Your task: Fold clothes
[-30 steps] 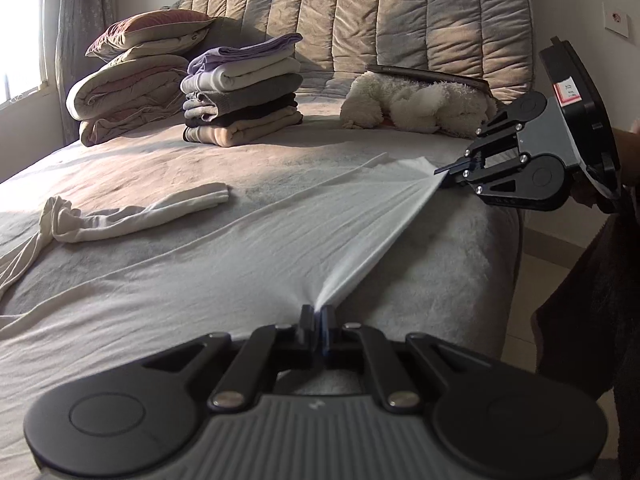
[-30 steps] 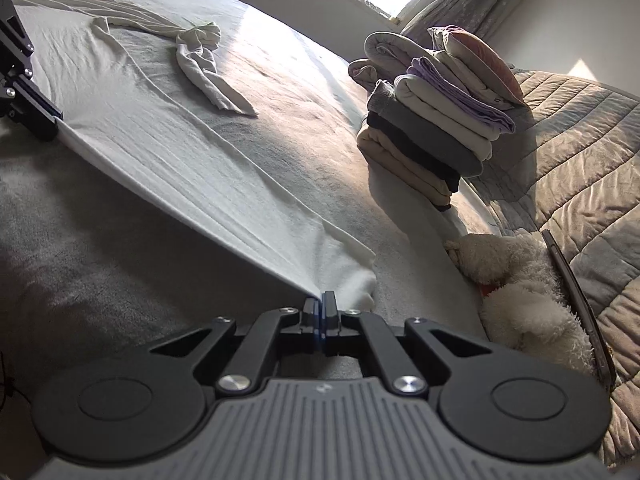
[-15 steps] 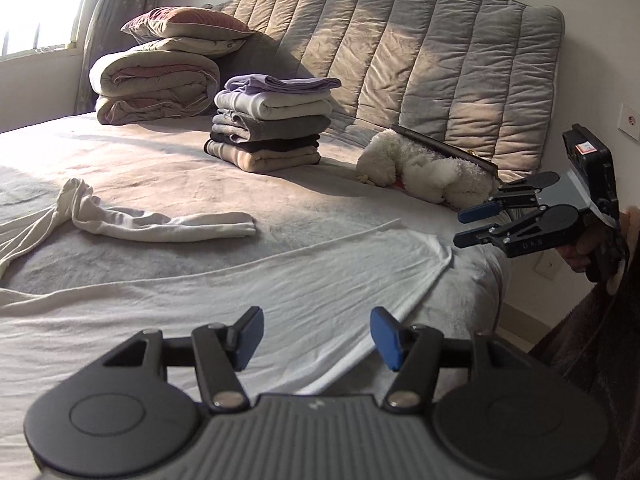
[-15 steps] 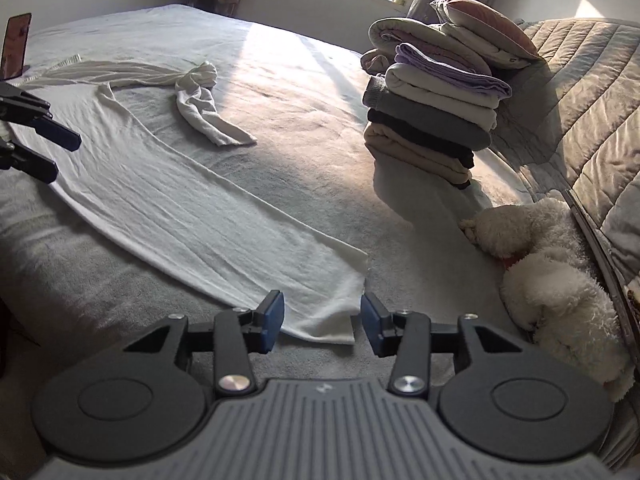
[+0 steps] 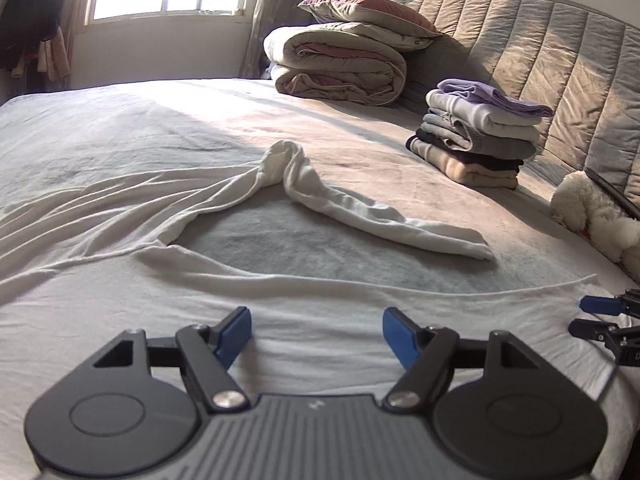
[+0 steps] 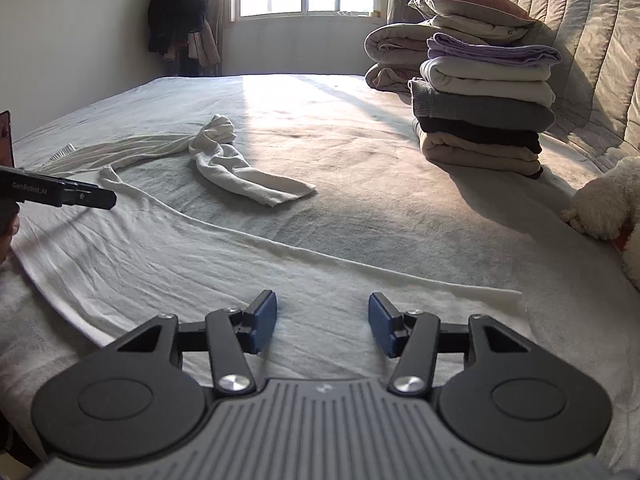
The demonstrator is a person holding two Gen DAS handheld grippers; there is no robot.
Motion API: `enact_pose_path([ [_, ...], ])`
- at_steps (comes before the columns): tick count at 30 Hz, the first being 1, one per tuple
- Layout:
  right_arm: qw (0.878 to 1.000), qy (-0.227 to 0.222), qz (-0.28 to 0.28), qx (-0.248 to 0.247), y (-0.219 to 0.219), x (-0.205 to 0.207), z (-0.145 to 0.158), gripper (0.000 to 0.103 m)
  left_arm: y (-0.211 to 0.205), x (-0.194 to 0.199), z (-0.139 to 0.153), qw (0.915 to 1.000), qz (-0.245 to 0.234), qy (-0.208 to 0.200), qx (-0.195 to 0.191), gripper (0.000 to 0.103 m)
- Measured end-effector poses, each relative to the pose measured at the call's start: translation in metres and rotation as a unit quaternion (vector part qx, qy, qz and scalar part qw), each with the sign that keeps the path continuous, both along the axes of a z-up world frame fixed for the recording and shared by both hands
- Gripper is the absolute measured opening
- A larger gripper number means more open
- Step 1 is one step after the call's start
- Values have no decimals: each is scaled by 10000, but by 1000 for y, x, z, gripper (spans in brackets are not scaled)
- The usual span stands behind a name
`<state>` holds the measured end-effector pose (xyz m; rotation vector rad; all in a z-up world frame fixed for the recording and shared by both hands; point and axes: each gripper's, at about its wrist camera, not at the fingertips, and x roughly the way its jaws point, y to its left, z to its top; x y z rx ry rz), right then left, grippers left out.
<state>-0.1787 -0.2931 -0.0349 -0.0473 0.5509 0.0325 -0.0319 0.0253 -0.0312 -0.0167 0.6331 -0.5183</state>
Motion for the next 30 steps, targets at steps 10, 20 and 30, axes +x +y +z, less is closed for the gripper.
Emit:
enact_pose_path([
  [10,9922,-249,-1204,211,-74,-44,4,72,101,-17,3,9937,842,17,-739,79],
  [20,9961,-567,-661,172,-22,-10,29,72,140,-14,11,9876,1525,-202,-300,84],
  [30,9981,20,-609,134,-11,12,3,75,195,-18,9,9795,2000,-106,221,84],
])
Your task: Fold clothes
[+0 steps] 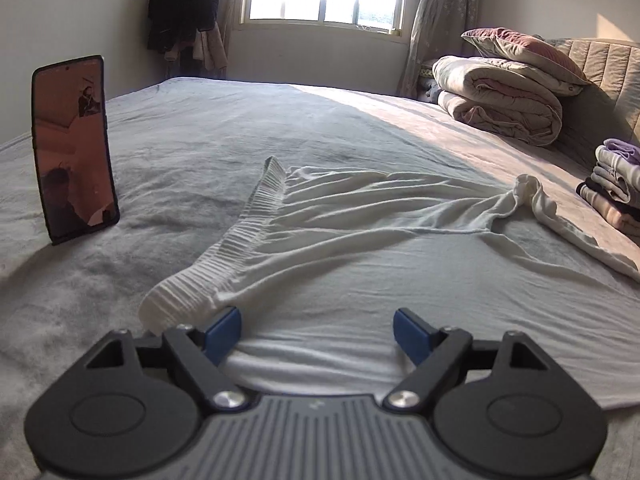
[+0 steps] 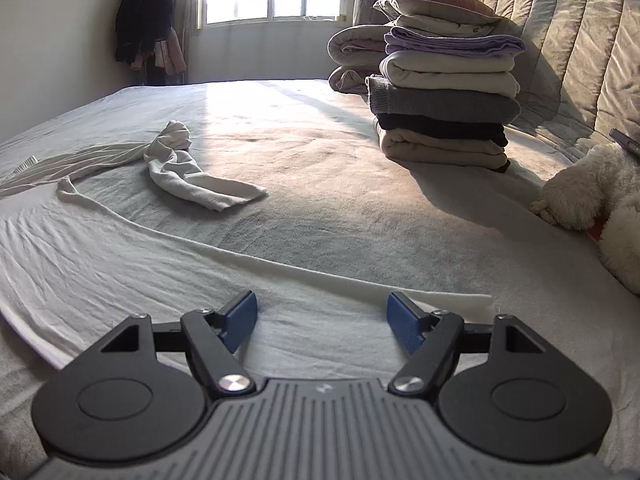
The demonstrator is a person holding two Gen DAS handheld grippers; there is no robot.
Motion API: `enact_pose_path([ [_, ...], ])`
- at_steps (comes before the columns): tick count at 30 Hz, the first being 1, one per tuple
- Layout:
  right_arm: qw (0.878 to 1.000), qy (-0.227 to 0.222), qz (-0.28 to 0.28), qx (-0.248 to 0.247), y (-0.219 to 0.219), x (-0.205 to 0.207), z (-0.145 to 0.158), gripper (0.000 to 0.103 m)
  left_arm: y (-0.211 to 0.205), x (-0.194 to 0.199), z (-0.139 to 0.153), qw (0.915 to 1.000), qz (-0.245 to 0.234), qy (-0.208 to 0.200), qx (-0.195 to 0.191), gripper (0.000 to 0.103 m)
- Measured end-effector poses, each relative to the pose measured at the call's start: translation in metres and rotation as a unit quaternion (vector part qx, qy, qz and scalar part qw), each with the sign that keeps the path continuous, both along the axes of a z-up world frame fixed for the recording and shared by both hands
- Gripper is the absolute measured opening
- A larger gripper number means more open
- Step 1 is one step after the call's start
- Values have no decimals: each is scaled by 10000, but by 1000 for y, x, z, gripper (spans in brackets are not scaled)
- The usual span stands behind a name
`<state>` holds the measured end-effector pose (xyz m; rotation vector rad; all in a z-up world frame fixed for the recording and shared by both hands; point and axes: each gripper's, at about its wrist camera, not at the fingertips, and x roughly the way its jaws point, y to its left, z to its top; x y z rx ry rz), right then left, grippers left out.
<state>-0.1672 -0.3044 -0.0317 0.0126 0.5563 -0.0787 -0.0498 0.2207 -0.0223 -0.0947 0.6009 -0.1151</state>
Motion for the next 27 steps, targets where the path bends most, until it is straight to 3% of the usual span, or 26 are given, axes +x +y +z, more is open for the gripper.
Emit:
enact_pose_path([
  [5,9999,-62,-130,-7,9,10,9,75,-3,3,12,9986,-36,-34,-526,86],
  [12,9999,20,20,-154,41,37,17,75,-43,16,24,9961,-434,-90,-761,86],
  [21,9989,339,309,48,60,87,35,75,-99,55,49,9897,-833,-55,-1162,86],
  [24,9986,384,318,193,56,105,41,75,-114,73,52,9888,-923,38,-1169,86],
  [27,9975,510,337,350,49,125,45,64,-128,93,55,9911,-954,68,-929,85],
])
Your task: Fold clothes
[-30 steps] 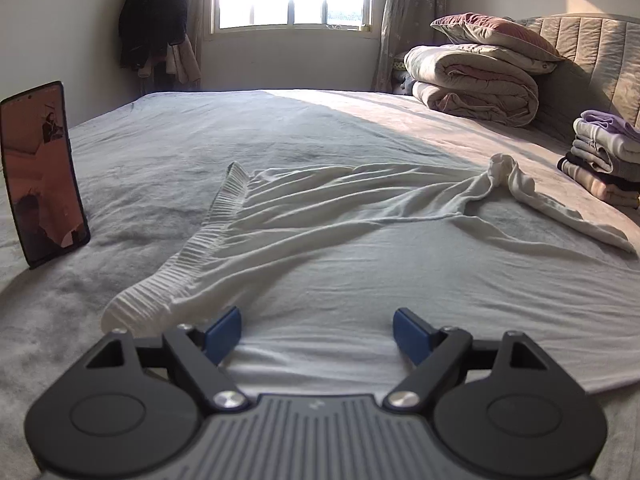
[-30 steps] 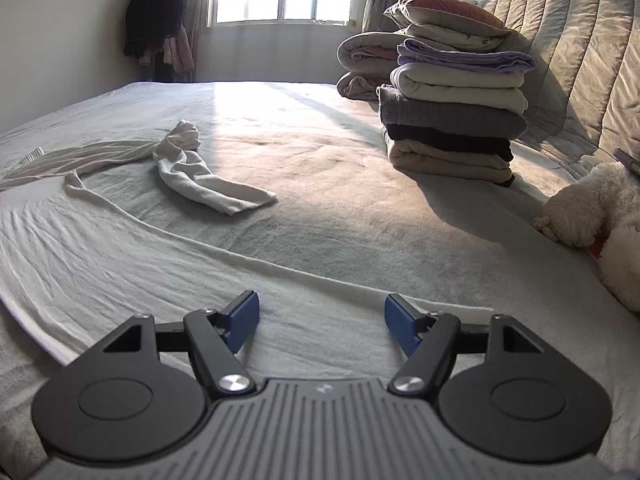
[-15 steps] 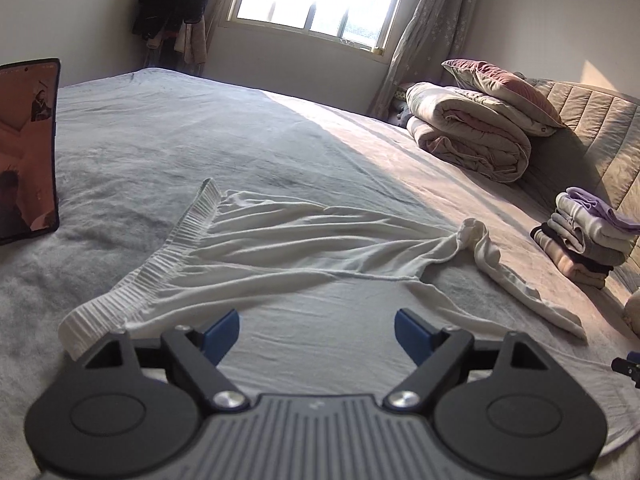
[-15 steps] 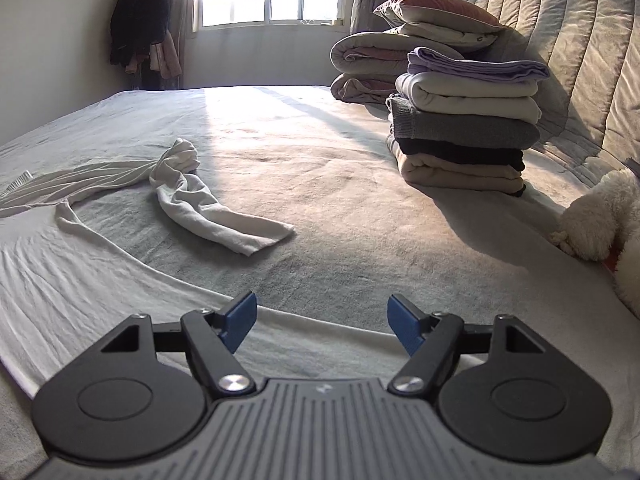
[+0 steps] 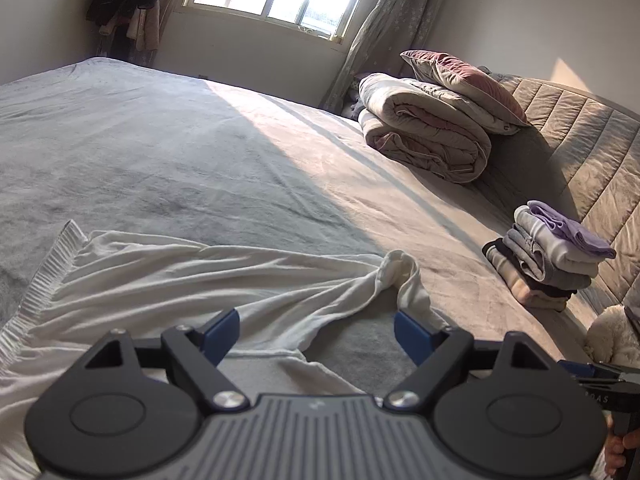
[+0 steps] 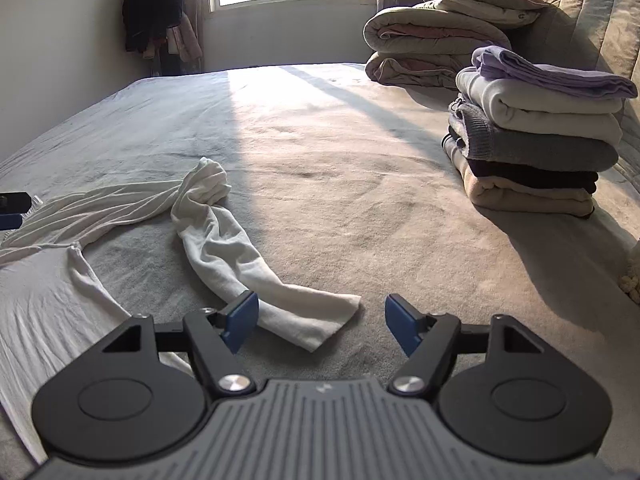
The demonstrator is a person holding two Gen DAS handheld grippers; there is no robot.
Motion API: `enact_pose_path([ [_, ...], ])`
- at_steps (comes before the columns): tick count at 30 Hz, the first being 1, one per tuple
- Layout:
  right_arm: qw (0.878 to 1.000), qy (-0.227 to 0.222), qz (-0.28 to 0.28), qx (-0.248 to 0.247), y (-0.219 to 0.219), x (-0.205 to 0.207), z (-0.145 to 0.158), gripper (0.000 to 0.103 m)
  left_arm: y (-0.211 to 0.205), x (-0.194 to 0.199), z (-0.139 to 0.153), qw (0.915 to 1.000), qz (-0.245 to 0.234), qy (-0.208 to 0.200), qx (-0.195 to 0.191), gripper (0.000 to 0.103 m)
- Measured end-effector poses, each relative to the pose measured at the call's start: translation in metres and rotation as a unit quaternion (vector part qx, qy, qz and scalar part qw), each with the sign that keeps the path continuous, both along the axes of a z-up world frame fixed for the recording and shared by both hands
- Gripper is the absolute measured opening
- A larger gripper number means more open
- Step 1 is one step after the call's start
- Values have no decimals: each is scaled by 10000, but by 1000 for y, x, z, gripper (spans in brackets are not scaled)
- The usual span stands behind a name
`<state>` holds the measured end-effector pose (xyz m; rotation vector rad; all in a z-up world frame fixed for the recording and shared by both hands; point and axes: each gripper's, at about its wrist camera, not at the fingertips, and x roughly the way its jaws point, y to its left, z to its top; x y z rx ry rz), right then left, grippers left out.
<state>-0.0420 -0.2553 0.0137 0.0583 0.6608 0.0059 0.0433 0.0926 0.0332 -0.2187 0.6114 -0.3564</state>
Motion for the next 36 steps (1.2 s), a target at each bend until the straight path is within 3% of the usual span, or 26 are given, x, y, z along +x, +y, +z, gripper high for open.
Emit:
enact_pose_path([
  [3,9997,154,43,202,-7,23,4,54,-9,23,3,9997,-46,-11,260,84],
  [8,9969,217,325,687,-6,62,10,53,-6,54,3,9983,117,64,568,83],
  [18,9934,199,925,653,44,127,12,53,74,86,-4,9900,1196,212,714,83],
  [27,9895,162,1416,257,92,206,24,46,154,112,-15,9782,1956,685,131,79],
  [31,9857,303,1658,70,110,231,19,41,172,119,-28,9758,1932,964,-351,77],
  [36,9757,616,2058,-426,134,243,5,40,176,122,-40,9775,1809,1016,-385,69],
])
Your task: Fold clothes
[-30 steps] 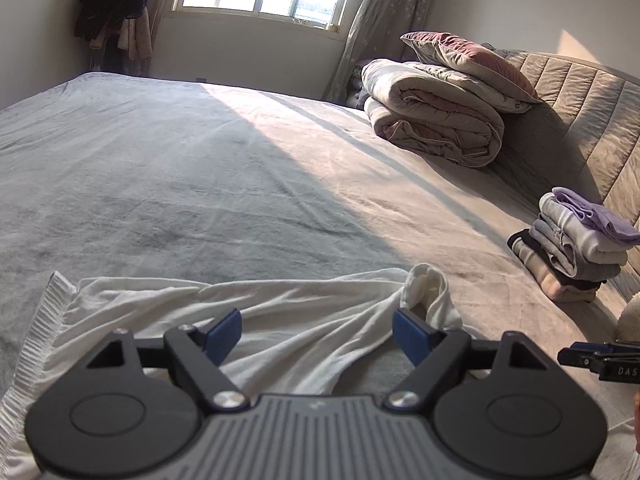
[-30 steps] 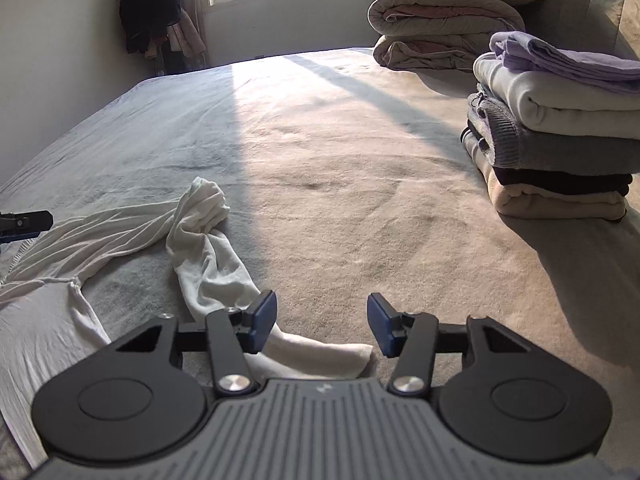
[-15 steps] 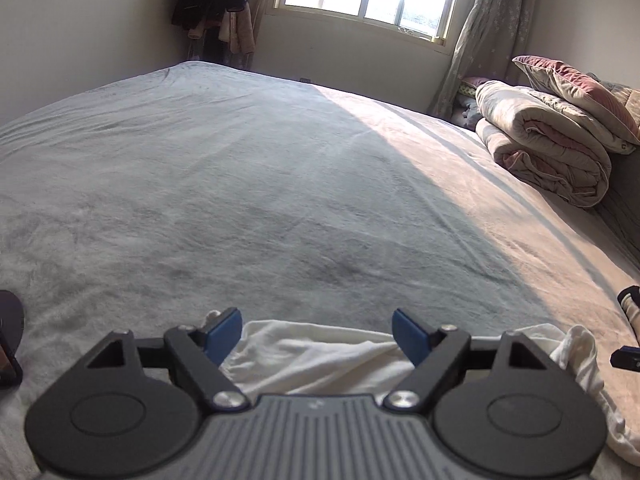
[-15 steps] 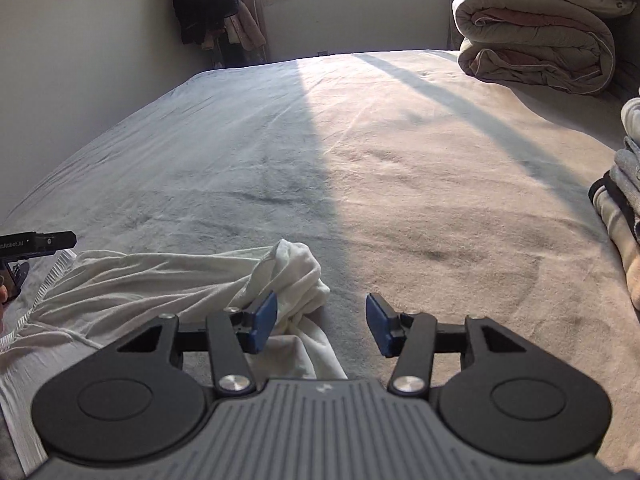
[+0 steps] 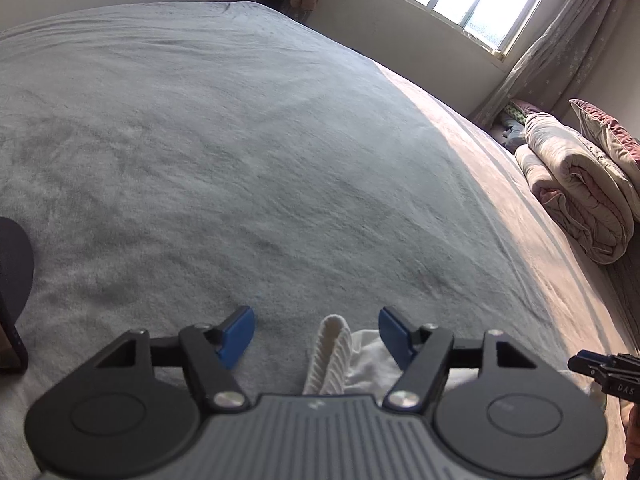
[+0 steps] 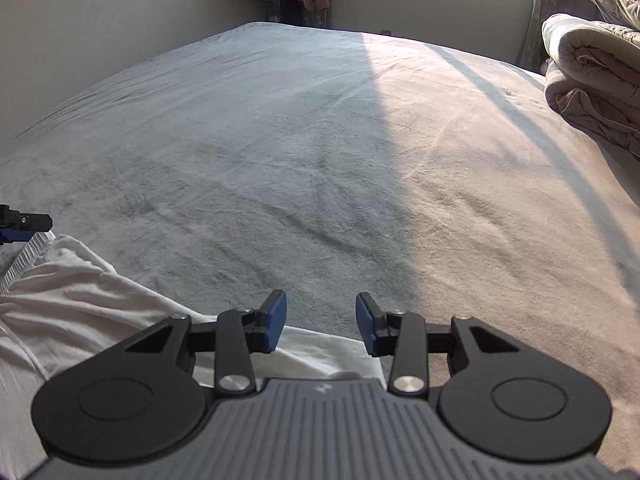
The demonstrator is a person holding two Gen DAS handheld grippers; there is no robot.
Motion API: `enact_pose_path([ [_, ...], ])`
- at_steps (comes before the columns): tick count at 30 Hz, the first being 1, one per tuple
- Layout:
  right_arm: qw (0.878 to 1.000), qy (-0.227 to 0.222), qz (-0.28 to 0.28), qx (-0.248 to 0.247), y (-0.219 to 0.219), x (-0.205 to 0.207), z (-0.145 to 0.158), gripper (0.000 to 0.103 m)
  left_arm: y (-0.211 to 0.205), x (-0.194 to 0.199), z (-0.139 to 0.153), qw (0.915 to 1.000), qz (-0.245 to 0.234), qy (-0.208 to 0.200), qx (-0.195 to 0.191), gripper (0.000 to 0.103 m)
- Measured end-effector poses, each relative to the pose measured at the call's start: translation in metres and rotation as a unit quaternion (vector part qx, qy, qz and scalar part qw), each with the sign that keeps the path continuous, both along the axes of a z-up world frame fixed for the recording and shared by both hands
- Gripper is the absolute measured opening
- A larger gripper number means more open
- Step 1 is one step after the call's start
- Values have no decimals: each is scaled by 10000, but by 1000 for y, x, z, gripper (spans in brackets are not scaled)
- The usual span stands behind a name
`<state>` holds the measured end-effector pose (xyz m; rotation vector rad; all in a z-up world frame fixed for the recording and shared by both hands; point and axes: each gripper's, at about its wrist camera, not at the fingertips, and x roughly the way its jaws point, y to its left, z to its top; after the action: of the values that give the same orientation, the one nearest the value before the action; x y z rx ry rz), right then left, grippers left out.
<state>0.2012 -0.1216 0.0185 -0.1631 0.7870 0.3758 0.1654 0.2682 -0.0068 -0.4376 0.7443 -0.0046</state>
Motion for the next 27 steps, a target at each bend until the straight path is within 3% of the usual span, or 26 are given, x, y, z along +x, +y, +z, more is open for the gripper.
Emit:
enact_pose_path([
  [4,9989,65,165,-438,10,6,-11,38,0,-5,-2,10000,-7,-92,5,65],
  [9,9977,228,407,-486,9,5,-9,38,1,-5,-2,9999,-121,-101,-3,53],
  [13,9943,253,585,-859,16,5,-14,38,-2,-5,-2,9998,-184,-64,69,49],
  [15,9923,289,688,-992,21,5,-16,37,-4,-6,-3,9997,-226,-39,118,43],
  [20,9893,341,891,-1104,29,-2,-17,20,-6,-6,-5,9994,-322,31,133,15],
  [21,9888,338,922,-1126,31,-4,-18,10,-5,-6,-6,9995,-296,36,112,11],
  [24,9870,269,997,-1232,37,-11,-19,5,-3,-8,-6,9997,-228,-48,65,7],
  [27,9864,-89,887,-1378,42,-18,-16,5,-2,-10,-3,9997,-130,-171,108,6],
])
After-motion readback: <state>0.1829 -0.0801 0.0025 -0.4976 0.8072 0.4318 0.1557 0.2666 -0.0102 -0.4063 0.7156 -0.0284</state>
